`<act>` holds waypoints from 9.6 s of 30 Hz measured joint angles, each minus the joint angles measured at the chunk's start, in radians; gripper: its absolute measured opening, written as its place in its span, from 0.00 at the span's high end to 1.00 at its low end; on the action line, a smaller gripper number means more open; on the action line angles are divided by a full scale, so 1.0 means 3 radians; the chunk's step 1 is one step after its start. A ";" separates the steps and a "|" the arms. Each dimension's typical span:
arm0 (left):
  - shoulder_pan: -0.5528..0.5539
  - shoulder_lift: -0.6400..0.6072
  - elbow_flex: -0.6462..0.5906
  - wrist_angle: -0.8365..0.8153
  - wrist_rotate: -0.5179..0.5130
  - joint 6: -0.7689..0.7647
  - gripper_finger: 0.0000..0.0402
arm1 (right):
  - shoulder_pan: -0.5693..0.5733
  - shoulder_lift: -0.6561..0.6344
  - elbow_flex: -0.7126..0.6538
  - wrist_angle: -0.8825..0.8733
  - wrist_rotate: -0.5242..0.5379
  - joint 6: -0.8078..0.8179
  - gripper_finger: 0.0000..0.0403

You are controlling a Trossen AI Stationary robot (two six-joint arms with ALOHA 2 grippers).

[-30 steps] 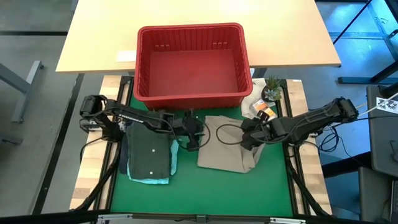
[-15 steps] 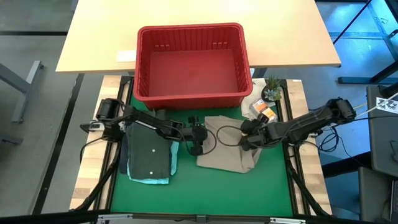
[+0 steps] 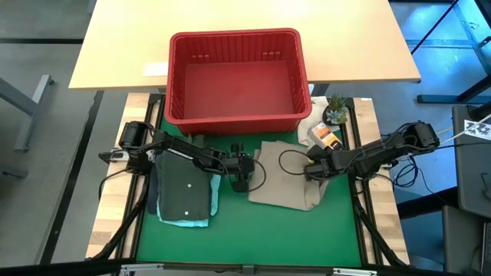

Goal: Fold Laundry from Bin
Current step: Fold the brown shorts from the red laundry bin, then stack the folded brown shorts on top of the folded green polo shirt

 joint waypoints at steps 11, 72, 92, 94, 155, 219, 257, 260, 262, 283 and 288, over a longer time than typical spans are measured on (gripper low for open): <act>-0.0070 -0.0040 0.0025 -0.0064 -0.0032 0.0027 0.58 | 0.0010 -0.0031 0.0970 -0.0700 -0.0195 -0.0270 0.55; -0.0542 0.0431 0.0041 0.0629 0.0069 -0.0175 0.84 | 0.1559 0.0861 0.1434 -0.1005 -0.1559 0.0022 0.55; -0.0621 0.0102 0.0032 0.0473 0.0066 -0.0158 0.84 | 0.1559 0.0856 0.2102 -0.1421 -0.0869 -0.0014 0.55; -0.0642 0.0015 0.0032 0.0436 0.0066 -0.0152 0.84 | 0.1559 0.0856 0.2166 -0.1433 -0.0795 -0.0014 0.55; -0.1454 -0.0724 0.0035 0.0228 0.0249 -0.0357 0.84 | 0.1469 0.0607 0.1928 0.0496 -0.0218 -0.0610 0.55; -0.0835 -0.0788 0.0032 -0.0720 -0.0416 -0.0697 0.84 | 0.1472 0.0919 0.1904 0.1093 -0.1369 -0.0084 0.55; -0.1495 0.0469 0.0039 0.0684 -0.0096 -0.1353 0.84 | 0.1470 0.0943 0.1140 0.0645 -0.0734 0.0010 0.55; -0.1500 0.0474 0.0045 0.0671 -0.0030 -0.1379 0.84 | 0.1470 0.0942 0.1076 0.0700 -0.0810 0.0013 0.55; -0.1505 0.0474 0.0045 0.0666 -0.0023 -0.1381 0.84 | 0.1470 0.0940 0.1051 0.0705 -0.0837 0.0016 0.55; -0.1488 -0.0217 0.0031 0.0374 0.0182 -0.1395 0.84 | 0.1471 0.0933 0.1805 -0.0232 -0.0981 -0.0014 0.55; -0.1418 -0.0427 0.0031 0.0369 0.0170 -0.1391 0.84 | 0.1467 0.0933 0.2008 -0.0436 -0.0973 -0.0014 0.55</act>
